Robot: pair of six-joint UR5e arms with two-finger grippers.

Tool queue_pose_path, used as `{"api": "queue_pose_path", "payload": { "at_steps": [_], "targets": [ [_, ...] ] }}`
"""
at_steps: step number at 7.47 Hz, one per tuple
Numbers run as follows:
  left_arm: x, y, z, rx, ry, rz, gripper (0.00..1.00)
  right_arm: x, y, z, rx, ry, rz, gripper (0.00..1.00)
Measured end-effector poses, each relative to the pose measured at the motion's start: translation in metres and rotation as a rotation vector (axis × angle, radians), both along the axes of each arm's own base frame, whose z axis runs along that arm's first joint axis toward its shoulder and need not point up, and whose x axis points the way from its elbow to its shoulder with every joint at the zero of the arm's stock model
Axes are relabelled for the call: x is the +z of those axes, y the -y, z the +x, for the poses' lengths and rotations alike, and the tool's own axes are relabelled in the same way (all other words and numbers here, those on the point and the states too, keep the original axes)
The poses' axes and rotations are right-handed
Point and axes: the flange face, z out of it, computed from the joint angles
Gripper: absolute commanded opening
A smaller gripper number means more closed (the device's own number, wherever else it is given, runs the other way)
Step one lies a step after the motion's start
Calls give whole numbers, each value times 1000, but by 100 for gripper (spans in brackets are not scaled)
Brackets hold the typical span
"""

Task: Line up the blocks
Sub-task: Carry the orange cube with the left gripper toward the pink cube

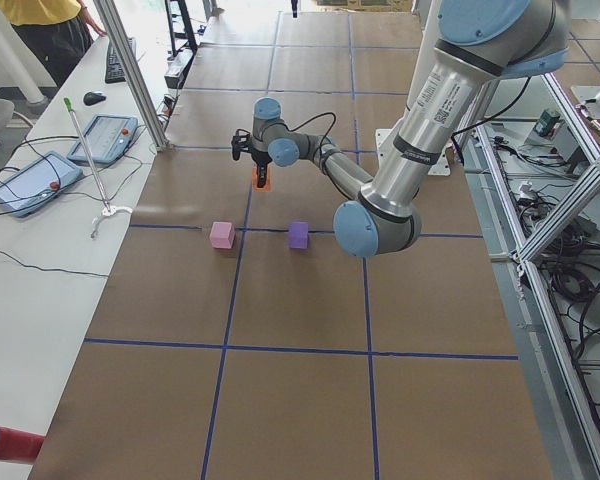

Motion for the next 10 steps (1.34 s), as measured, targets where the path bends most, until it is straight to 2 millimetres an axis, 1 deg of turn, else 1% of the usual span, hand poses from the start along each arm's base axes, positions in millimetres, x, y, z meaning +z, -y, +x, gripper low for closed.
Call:
{"api": "queue_pose_path", "payload": {
  "at_steps": [1,2,3,4,5,6,7,10],
  "targets": [
    [-17,5,-32,3,2,26,12,0,0,0,0,0,0,100],
    [-14,7,-58,23,13,53,13,0,0,0,0,1,0,100],
    [10,3,-85,39,26,69,13,0,0,0,0,0,0,100],
    [45,-4,-114,56,33,82,13,0,0,0,0,0,0,100],
    [80,-13,-138,83,33,87,13,0,0,0,0,0,0,100],
    [103,-18,-149,104,32,80,13,0,0,0,0,0,0,100],
    [116,-18,-151,112,35,67,13,0,0,0,0,0,0,100],
    [145,-6,-139,106,45,22,13,0,0,0,0,0,-1,100]
  ]
}}
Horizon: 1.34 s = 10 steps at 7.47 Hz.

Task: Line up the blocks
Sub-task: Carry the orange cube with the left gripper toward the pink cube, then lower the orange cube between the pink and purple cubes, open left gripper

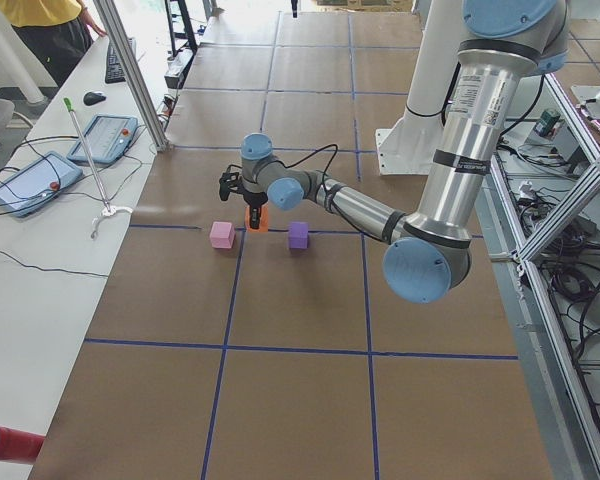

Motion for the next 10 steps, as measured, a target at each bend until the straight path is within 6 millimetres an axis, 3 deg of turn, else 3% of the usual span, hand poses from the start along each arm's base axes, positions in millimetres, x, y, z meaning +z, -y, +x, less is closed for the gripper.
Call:
{"api": "queue_pose_path", "payload": {
  "at_steps": [4,10],
  "targets": [
    [44,10,15,-8,-8,-18,13,0,0,0,0,0,1,100],
    [41,6,45,-26,-57,-38,14,0,0,0,0,0,0,100]
  ]
}}
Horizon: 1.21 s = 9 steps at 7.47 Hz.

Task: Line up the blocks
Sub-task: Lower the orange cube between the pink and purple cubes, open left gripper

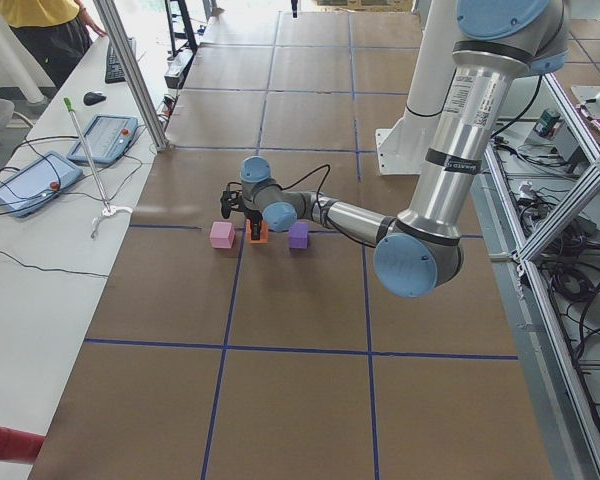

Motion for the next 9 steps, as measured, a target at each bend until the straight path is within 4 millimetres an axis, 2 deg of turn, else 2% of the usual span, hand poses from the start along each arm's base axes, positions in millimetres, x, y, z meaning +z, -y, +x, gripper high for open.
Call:
{"api": "queue_pose_path", "payload": {
  "at_steps": [5,7,8,9],
  "targets": [
    [9,-5,-4,-2,7,-1,14,0,0,0,0,0,-1,100],
    [12,-7,-6,-3,10,-5,17,0,0,0,0,0,0,100],
    [12,-7,-5,-3,10,-6,25,0,0,0,0,0,1,100],
    [13,-7,-5,-3,11,-7,41,0,0,0,0,0,1,100]
  ]
}}
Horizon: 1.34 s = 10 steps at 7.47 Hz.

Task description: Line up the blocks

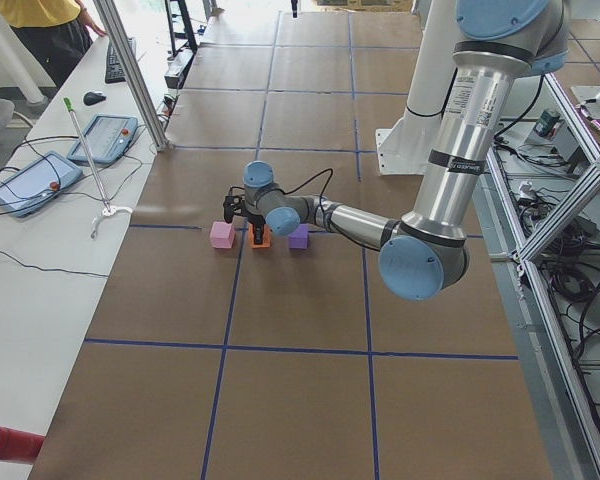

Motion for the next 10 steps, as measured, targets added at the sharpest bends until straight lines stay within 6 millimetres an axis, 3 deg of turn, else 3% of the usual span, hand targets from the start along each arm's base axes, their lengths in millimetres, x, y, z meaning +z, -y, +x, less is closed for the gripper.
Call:
{"api": "queue_pose_path", "payload": {
  "at_steps": [1,2,5,7,10],
  "targets": [
    [1,0,0,0,1,-1,78,0,0,0,0,0,0,100],
    [2,0,0,1,2,-2,99,0,0,0,0,0,-1,100],
    [2,0,0,3,4,2,100,0,0,0,0,0,-1,100],
    [-10,-3,-6,9,-9,37,100,0,0,0,0,0,0,100],
    [-31,-24,-52,-18,-28,87,100,0,0,0,0,0,-1,100]
  ]
}}
